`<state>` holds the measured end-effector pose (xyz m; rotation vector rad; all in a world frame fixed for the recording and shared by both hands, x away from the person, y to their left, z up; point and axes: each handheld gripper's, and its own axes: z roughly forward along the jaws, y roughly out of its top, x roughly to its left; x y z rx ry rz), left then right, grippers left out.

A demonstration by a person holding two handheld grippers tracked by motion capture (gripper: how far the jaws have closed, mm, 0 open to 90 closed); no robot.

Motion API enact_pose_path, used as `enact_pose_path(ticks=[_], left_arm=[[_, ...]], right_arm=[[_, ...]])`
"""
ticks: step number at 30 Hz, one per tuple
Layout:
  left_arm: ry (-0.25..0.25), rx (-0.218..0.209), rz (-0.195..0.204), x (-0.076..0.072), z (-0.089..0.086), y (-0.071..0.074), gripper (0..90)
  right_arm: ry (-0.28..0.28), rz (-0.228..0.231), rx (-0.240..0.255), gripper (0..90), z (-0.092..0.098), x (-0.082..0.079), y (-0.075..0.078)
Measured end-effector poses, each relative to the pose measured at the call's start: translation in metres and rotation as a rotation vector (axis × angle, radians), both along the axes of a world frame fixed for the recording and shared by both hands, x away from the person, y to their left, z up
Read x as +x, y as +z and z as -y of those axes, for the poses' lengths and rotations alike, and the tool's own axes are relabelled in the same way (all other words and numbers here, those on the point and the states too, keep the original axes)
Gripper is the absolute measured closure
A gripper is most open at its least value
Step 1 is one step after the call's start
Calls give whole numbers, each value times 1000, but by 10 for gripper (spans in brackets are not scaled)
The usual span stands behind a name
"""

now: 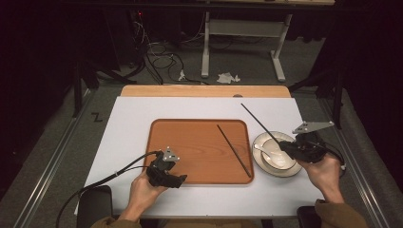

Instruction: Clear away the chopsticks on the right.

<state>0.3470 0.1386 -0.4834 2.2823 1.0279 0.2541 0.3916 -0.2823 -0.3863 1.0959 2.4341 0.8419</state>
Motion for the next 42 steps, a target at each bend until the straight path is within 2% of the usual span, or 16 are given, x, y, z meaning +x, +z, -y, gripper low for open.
enact_pose_path(ticks=[1,4,10,16,21,31,42], left_arm=[[2,-1,4,0,0,0,312],[1,-1,3,0,0,1,312],[0,-1,2,0,0,0,312],[-1,-2,-1,0,0,0,312],[-2,-1,4,0,-1,1,312],[-4,-3,4,0,-1,1,311],[-5,-4,2,0,-1,1,311]], right_arm=[[24,-6,0,863,-8,-2,-1],[49,-15,-14,863,-20,-5,-4],[88,-37,-21,863,-35,-6,-12],[113,-69,-43,863,-54,-6,-26],[157,-98,-93,862,-77,-5,-45],[168,-166,-144,861,-106,5,-74],[193,-194,-158,855,-119,5,-87]])
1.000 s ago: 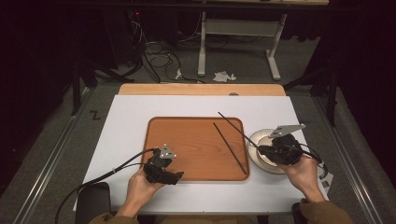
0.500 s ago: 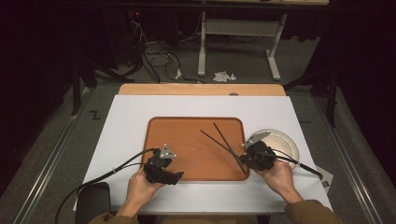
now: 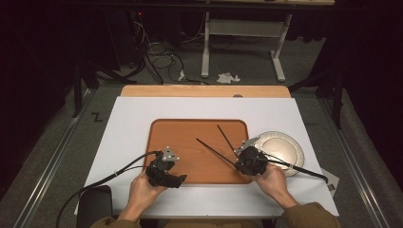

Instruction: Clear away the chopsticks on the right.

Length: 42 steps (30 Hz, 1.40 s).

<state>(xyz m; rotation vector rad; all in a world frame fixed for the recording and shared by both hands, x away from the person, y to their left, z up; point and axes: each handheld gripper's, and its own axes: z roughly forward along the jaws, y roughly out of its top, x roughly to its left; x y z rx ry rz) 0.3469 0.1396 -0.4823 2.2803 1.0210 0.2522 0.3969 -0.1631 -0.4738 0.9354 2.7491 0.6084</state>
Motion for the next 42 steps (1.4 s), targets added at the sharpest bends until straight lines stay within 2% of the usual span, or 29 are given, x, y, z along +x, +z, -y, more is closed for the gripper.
enact_pose_path(ticks=[6,7,10,13,14,17,20,25,26,30,35,42], left_arm=[[0,1,-5,0,0,0,311],[0,0,-5,0,0,0,311],[0,0,-7,0,1,-1,310],[-1,0,-9,0,1,-1,310],[-1,1,-8,0,1,-1,310],[-1,2,-6,0,0,0,310],[-1,1,-9,1,1,-1,310],[-2,0,-9,0,1,-1,310],[-3,0,-6,-1,1,0,310],[-4,0,-8,-1,1,-1,310],[-6,0,-5,-2,1,0,310],[-5,-1,-10,-1,1,-1,310]], right_arm=[[1,-1,-14,849,-3,-1,-6],[13,-5,-32,828,-5,-1,-9],[15,11,-43,811,-5,-2,-9],[12,28,-39,811,-5,-2,-7],[4,35,-18,813,-5,-3,-6],[24,69,11,829,-4,-4,0],[68,70,21,856,-7,-6,0],[120,41,-21,866,-18,-8,-10],[114,34,-22,869,-19,-7,-12],[77,70,-64,873,-14,-3,-11],[34,95,-90,874,-10,2,-11],[4,91,-97,871,-6,6,-11]])
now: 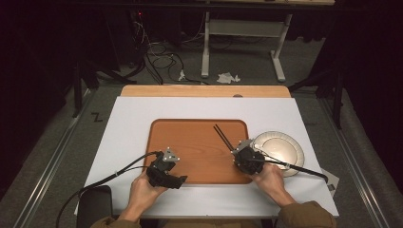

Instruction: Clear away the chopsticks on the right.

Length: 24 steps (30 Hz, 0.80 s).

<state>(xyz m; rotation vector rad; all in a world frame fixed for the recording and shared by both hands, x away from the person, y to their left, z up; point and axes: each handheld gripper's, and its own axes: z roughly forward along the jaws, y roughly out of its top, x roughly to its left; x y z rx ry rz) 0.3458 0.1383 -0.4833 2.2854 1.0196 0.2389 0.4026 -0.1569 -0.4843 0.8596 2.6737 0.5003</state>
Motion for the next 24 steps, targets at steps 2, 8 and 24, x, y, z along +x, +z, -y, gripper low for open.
enact_pose_path(ticks=[2,8,24], left_arm=[[0,0,1,0,0,0,310],[1,0,-3,0,0,0,310],[2,-4,12,-1,-1,2,311]], right_arm=[[-6,0,-1,870,0,1,0],[-25,-15,21,846,4,4,0],[16,51,128,728,20,-14,24]])
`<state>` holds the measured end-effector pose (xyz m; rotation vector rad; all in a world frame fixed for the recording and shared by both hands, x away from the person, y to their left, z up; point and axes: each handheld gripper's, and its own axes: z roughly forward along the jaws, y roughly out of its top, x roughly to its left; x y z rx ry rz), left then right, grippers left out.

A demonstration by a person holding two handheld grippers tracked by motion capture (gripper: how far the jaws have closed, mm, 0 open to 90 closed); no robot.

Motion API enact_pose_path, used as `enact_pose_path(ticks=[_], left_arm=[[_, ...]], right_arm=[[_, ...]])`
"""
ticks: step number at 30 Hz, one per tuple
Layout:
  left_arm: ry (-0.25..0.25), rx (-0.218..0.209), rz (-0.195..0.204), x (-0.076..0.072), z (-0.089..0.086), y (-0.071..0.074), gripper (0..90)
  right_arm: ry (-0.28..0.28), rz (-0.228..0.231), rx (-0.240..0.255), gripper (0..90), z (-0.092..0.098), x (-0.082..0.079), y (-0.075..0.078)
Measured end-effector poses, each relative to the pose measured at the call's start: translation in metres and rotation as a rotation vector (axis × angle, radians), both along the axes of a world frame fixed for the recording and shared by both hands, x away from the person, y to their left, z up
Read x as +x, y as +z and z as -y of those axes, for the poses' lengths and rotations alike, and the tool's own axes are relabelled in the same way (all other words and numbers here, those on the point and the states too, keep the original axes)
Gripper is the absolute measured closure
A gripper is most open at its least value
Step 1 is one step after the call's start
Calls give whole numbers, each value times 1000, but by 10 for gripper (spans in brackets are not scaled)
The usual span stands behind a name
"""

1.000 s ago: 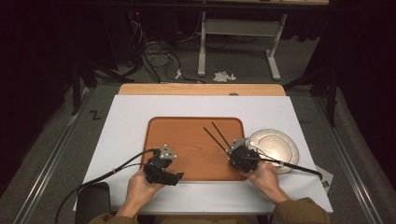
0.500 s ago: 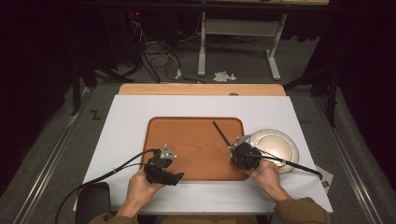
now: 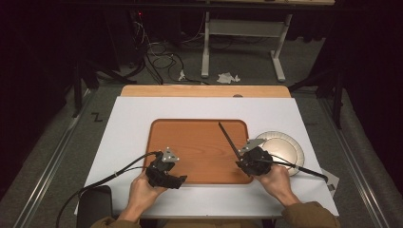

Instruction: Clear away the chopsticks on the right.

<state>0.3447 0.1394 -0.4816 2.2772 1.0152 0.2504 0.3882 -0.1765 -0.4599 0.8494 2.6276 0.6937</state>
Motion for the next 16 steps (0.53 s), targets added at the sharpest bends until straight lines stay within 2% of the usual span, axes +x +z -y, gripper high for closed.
enact_pose_path(ticks=[6,8,12,16], left_arm=[[-2,-1,6,-1,-1,1,311],[-2,-4,8,-1,-1,1,311],[-1,-4,8,-1,-1,1,311],[2,-8,9,0,-1,1,311]], right_arm=[[0,23,51,711,15,-12,8],[12,29,49,721,21,-18,8],[0,33,48,726,27,-25,6],[-7,29,77,724,34,-28,6]])
